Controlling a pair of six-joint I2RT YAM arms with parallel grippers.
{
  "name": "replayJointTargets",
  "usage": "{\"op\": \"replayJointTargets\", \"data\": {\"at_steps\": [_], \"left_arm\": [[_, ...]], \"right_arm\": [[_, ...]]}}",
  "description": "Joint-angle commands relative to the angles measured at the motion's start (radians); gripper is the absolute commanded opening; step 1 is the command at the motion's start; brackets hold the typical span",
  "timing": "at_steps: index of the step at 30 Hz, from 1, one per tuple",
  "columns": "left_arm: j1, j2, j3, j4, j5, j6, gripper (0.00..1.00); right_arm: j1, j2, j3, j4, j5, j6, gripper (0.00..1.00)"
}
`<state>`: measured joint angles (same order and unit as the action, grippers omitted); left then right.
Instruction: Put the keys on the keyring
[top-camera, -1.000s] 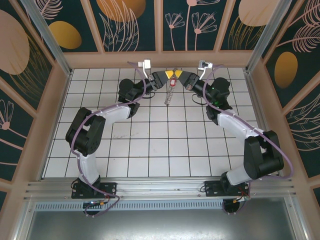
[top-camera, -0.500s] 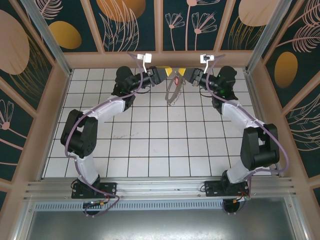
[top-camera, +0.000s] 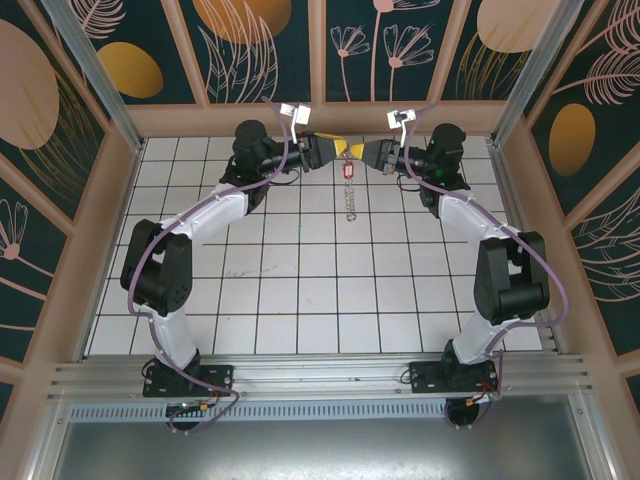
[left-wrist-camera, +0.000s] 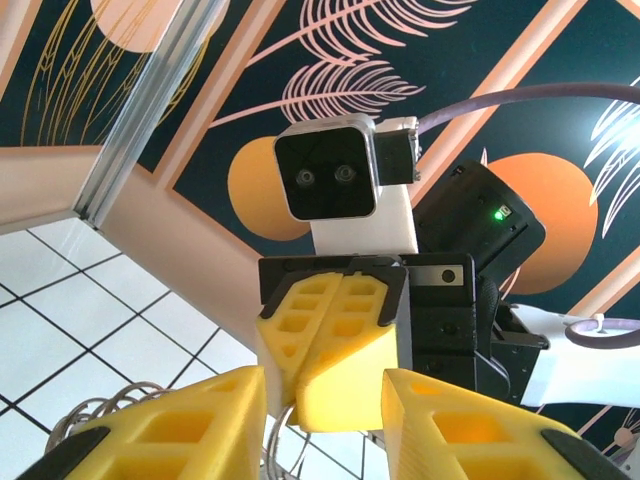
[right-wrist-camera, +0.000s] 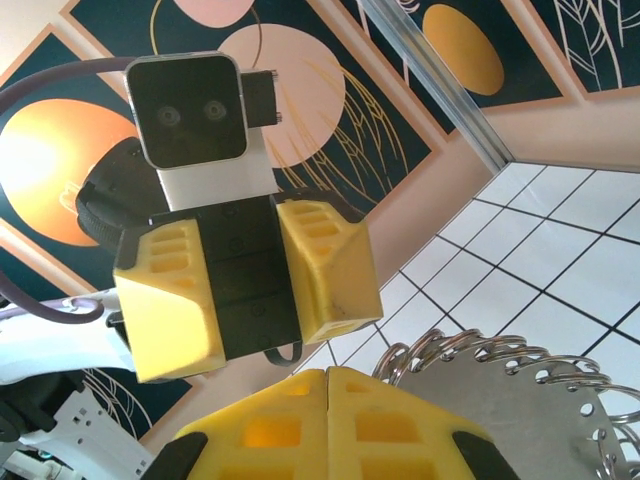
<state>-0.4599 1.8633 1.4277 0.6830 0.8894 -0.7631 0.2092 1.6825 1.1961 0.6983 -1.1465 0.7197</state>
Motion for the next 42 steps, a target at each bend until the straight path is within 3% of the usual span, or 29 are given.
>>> {"op": "replayJointTargets", "data": {"at_steps": [1,18,42], "left_arm": [[0.006,0.01,0.028,-0.006,0.031,0.023,0.35],[0.006,0.044,0.013,0.056,0.051,-0.032,0.33],[0.005,0.067,-0.026,0.198,0.075,-0.126,0.17]], "right_arm": [[-0.006,-0.002,0.048,0.049,-0.036,0.002,0.0],[0.001,-0.009,0.045,0.075,-0.018,0.019,0.0],[0.01,0.008,0.039,0.087,0.008,0.029,0.0]]}}
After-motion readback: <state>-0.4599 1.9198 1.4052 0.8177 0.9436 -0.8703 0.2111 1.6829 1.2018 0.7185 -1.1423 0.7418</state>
